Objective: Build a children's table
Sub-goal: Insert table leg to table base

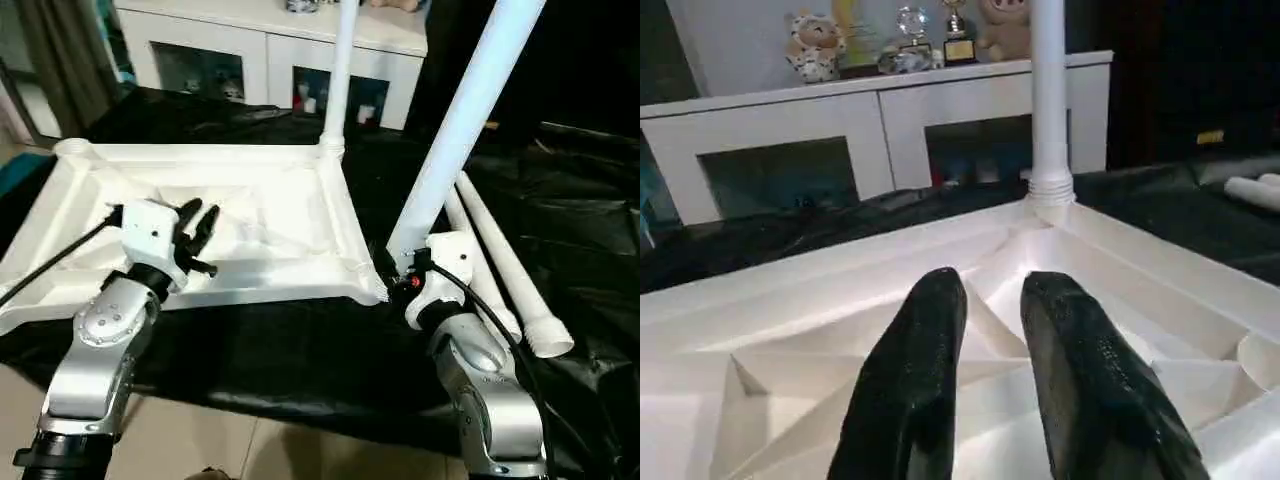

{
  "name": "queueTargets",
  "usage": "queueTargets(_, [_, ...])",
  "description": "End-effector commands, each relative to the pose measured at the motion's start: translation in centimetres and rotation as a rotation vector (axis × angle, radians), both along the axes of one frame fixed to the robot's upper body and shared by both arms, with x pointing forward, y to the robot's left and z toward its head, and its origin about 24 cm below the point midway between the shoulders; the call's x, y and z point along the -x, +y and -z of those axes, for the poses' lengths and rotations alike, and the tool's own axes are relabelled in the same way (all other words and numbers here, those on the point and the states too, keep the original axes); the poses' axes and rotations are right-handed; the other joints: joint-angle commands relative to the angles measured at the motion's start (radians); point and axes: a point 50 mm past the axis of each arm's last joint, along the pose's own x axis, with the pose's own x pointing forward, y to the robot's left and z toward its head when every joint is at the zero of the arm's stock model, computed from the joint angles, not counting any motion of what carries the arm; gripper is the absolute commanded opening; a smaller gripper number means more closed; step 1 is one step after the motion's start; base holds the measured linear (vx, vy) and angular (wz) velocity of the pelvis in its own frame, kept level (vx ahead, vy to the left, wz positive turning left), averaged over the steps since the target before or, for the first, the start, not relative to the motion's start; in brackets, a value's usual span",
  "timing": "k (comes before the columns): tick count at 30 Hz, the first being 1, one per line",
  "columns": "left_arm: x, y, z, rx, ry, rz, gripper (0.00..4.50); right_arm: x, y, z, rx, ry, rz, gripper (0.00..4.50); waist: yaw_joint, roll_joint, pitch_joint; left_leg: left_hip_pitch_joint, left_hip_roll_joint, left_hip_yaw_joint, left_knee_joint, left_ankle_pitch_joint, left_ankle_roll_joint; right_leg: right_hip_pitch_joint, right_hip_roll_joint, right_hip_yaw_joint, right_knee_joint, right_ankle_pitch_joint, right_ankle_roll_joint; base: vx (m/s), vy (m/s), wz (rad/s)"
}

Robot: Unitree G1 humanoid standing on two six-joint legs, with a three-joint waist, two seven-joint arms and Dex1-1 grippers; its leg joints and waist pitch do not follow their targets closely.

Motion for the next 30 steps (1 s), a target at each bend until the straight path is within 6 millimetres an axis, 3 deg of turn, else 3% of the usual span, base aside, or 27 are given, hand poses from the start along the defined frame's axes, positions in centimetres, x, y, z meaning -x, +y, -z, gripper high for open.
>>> queueTargets(1, [-0.2, -0.3, -0.2, -0.026, -0.007, 0.007, 1.27, 0.1, -0.4, 0.2, -0.002, -0.001, 0.026, 1.92, -0.009, 0.016, -0.045, 0.034, 0.187, -0.113, -0.124, -0.321, -0.121, 0.003, -0.107, 0.071, -0.069, -0.115, -0.174, 0.0, 0.0, 0.0])
queueTargets(2, [-0.3, -0.3, -0.2, -0.028, -0.005, 0.008, 1.27, 0.1, -0.3, 0.2, -0.003, 0.0, 0.025, 1.92, -0.02, 0.027, -0.051, 0.043, 0.221, -0.146, -0.142, -0.341, -0.151, 0.003, -0.083, 0.053, -0.04, -0.047, -0.145, 0.0, 0.0, 0.0])
queueTargets(3, [-0.3, -0.2, -0.2, -0.027, -0.001, 0.009, 1.27, 0.2, -0.2, 0.3, -0.004, 0.001, 0.024, 1.92, -0.023, 0.033, -0.053, 0.053, 0.245, -0.161, -0.154, -0.34, -0.153, -0.006, -0.072, 0.045, -0.022, -0.03, -0.125, 0.0, 0.0, 0.0])
queueTargets(4, [-0.3, -0.3, -0.3, -0.033, -0.013, 0.014, 1.27, 0.2, -0.2, 0.4, -0.01, 0.003, 0.024, 1.92, -0.03, 0.039, -0.053, 0.061, 0.284, -0.188, -0.185, -0.313, -0.099, -0.035, -0.054, 0.037, 0.034, -0.049, -0.064, 0.004, -0.064, 0.11])
queueTargets(5, [-0.3, -0.3, -0.4, -0.039, -0.022, 0.017, 1.27, 0.2, -0.1, 0.4, -0.015, 0.004, 0.023, 1.92, -0.031, 0.038, -0.055, 0.062, 0.289, -0.194, -0.194, -0.303, -0.079, -0.044, -0.048, 0.036, 0.051, -0.057, -0.059, 0.004, -0.064, 0.11])
queueTargets(6, [-0.4, -0.1, -0.2, -0.026, -0.004, 0.004, 1.27, 0.2, 0.0, 0.5, -0.018, 0.007, 0.023, 1.92, -0.032, 0.036, -0.06, 0.056, 0.263, -0.181, -0.185, -0.274, -0.001, -0.051, -0.046, 0.044, 0.058, -0.053, -0.056, 0.007, -0.113, 0.07])
queueTargets(7, [-0.5, 0.1, -0.2, -0.037, 0.004, -0.007, 1.27, 0.2, 0.1, 0.5, -0.019, 0.007, 0.021, 1.92, -0.029, 0.022, -0.063, 0.036, 0.204, -0.143, -0.154, -0.237, 0.094, -0.04, -0.067, 0.062, 0.007, 0.003, -0.126, -0.007, -0.168, 0.05])
queueTargets(8, [-0.5, 0.3, -0.3, -0.028, 0.008, -0.006, 1.27, 0.2, 0.2, 0.6, -0.022, 0.009, 0.018, 1.92, -0.027, 0.015, -0.066, 0.023, 0.157, -0.117, -0.119, -0.22, 0.127, -0.034, -0.083, 0.074, -0.032, 0.053, -0.203, -0.007, -0.168, 0.05])
queueTargets(9, [-0.5, 0.3, -0.3, -0.03, 0.016, -0.009, 1.27, 0.2, 0.3, 0.6, -0.021, 0.01, 0.017, 1.92, 0.003, -0.024, -0.082, -0.043, 0.031, -0.039, 0.009, -0.095, 0.15, 0.033, -0.143, 0.112, -0.096, 0.144, -0.295, -0.003, -0.201, 0.01])
queueTargets(10, [-0.6, 0.4, -0.2, -0.035, 0.021, -0.01, 1.27, 0.2, 0.3, 0.6, -0.021, 0.01, 0.016, 1.92, 0.041, -0.025, -0.084, -0.044, 0.04, -0.049, 0.008, 0.032, 0.1, 0.037, -0.159, 0.12, -0.079, 0.256, -0.219, 0.004, -0.214, -0.01])
queueTargets(11, [-0.6, 0.5, -0.2, -0.038, 0.025, -0.012, 1.27, 0.2, 0.4, 0.7, -0.022, 0.01, 0.015, 1.92, 0.039, -0.031, -0.079, -0.05, 0.039, -0.051, -0.005, 0.071, 0.081, 0.036, -0.144, 0.112, -0.067, 0.319, -0.149, 0.004, -0.214, -0.01])
queueTargets(12, [-0.6, 0.4, -0.3, -0.025, 0.012, 0.005, 1.27, 0.2, 0.5, 0.7, -0.02, 0.01, 0.001, 1.92, 0.045, -0.015, -0.078, -0.045, 0.057, -0.058, -0.034, 0.095, 0.057, 0.031, -0.125, 0.092, -0.057, 0.344, -0.062, -0.008, -0.184, 0.0])
queueTargets(13, [-0.6, 0.3, -0.3, -0.019, 0.009, 0.011, 1.27, 0.2, 0.6, 0.7, -0.017, 0.01, -0.007, 1.92, 0.043, -0.005, -0.075, -0.036, 0.073, -0.064, -0.051, 0.058, 0.038, 0.02, -0.099, 0.076, -0.057, 0.292, -0.025, -0.015, -0.124, 0.02])
queueTargets(14, [-0.6, 0.3, -0.3, -0.019, 0.009, 0.011, 1.27, 0.2, 0.6, 0.7, -0.017, 0.01, -0.007, 1.92, 0.043, -0.005, -0.075, -0.036, 0.073, -0.064, -0.051, 0.058, 0.038, 0.02, -0.099, 0.076, -0.057, 0.292, -0.025, -0.015, -0.124, 0.02])
queueTargets(15, [-0.5, 0.3, -0.3, -0.017, 0.014, 0.025, 1.27, 0.3, 0.7, 0.7, -0.016, 0.012, -0.021, 1.92, 0.044, 0.01, -0.071, -0.02, 0.103, -0.07, -0.07, -0.022, 0.017, 0.011, -0.087, 0.068, -0.068, 0.124, -0.046, -0.023, -0.071, 0.04])
queueTargets(16, [-0.5, 0.3, -0.2, -0.016, 0.016, 0.03, 1.27, 0.3, 0.7, 0.7, -0.015, 0.012, -0.025, 1.92, 0.043, 0.015, -0.071, -0.017, 0.124, -0.074, -0.081, -0.054, 0.005, 0.009, -0.084, 0.066, -0.066, 0.041, -0.084, 0.0, 0.0, 0.0])
queueTargets(18, [-0.4, 0.2, -0.1, -0.008, 0.027, 0.047, 1.27, 0.2, 0.9, 0.7, -0.013, 0.011, -0.043, 1.92, 0.048, 0.015, -0.066, -0.008, 0.137, -0.073, -0.09, -0.104, -0.009, 0.0, -0.085, 0.07, -0.072, -0.033, -0.118, 0.0, 0.0, 0.0])
queueTargets(19, [-0.4, 0.1, -0.1, 0.003, 0.028, 0.064, 1.27, 0.2, 0.9, 0.7, -0.009, 0.01, -0.049, 1.92, 0.051, 0.015, -0.063, -0.005, 0.14, -0.07, -0.096, -0.134, -0.019, -0.003, -0.088, 0.072, -0.074, -0.076, -0.137, 0.0, 0.0, 0.0])
queueTargets(22, [-0.1, -0.1, 0.0, 0.025, 0.054, 0.143, 1.27, 0.1, 1.0, 0.6, -0.007, 0.006, -0.066, 1.92, 0.055, 0.014, -0.06, 0.002, 0.142, -0.059, -0.102, -0.186, -0.046, -0.012, -0.092, 0.078, -0.079, -0.158, -0.151, 0.0, 0.0, 0.0])
queueTargets(23, [0.1, -0.3, 0.2, 0.018, 0.075, 0.206, 1.27, 0.0, 1.0, 0.5, 0.001, 0.003, -0.074, 1.92, 0.056, 0.014, -0.059, 0.002, 0.142, -0.059, -0.103, -0.19, -0.049, -0.013, -0.092, 0.078, -0.079, -0.169, -0.147, 0.0, 0.0, 0.0])
queueTargets(24, [0.3, -0.7, 0.4, -0.021, 0.087, 0.318, 1.27, -0.2, 0.9, 0.4, 0.008, -0.001, -0.086, 1.92, 0.055, 0.002, -0.059, 0.003, 0.14, -0.056, -0.106, -0.197, -0.051, -0.015, -0.093, 0.079, -0.083, -0.192, -0.138, 0.0, 0.0, 0.0])
queueTargets(25, [0.6, -1.0, 0.7, -0.069, 0.097, 0.464, 1.27, -0.4, 0.7, 0.1, 0.011, -0.008, -0.111, 1.92, 0.058, 0.006, -0.059, 0.0, 0.137, -0.056, -0.108, -0.193, -0.054, -0.014, -0.094, 0.08, -0.082, -0.212, -0.129, 0.0, 0.0, 0.0])
queueTargets(26, [0.6, -1.0, 0.7, -0.069, 0.097, 0.464, 1.27, -0.4, 0.7, 0.1, 0.011, -0.008, -0.111, 1.92, 0.058, 0.009, -0.059, 0.001, 0.136, -0.056, -0.108, -0.195, -0.057, -0.016, -0.096, 0.081, -0.082, -0.222, -0.123, 0.0, 0.0, 0.0])
queueTargets(27, [0.5, -1.1, 0.9, -0.113, 0.124, 0.587, 1.46, -0.6, 0.4, -0.1, 0.022, -0.011, -0.138, 1.92, 0.055, 0.001, -0.058, 0.003, 0.139, -0.053, -0.11, -0.202, -0.064, -0.018, -0.094, 0.08, -0.083, -0.224, -0.12, 0.0, 0.0, 0.0])
queueTargets(28, [0.3, -1.2, 1.0, -0.134, 0.142, 0.634, 1.57, -0.7, 0.2, -0.1, 0.03, -0.011, -0.147, 1.92, 0.06, 0.007, -0.059, 0.013, 0.139, -0.048, -0.109, -0.216, -0.068, -0.025, -0.096, 0.083, -0.085, -0.241, -0.116, 0.0, 0.0, 0.0])
queueTargets(29, [0.1, -1.2, 1.0, -0.141, 0.17, 0.679, 1.63, -0.7, 0.0, -0.2, 0.041, -0.01, -0.161, 1.92, 0.058, 0.002, -0.059, 0.013, 0.138, -0.044, -0.109, -0.209, -0.068, -0.026, -0.096, 0.083, -0.086, -0.238, -0.114, 0.0, 0.0, 0.0])
queueTargets(30, [-0.1, -1.3, 1.0, -0.142, 0.188, 0.707, 1.74, -0.7, -0.1, -0.2, 0.048, -0.009, -0.17, 1.92, 0.061, 0.003, -0.06, 0.013, 0.138, -0.043, -0.108, -0.206, -0.07, -0.024, -0.098, 0.083, -0.083, -0.237, -0.117, 0.0, 0.0, 0.0])
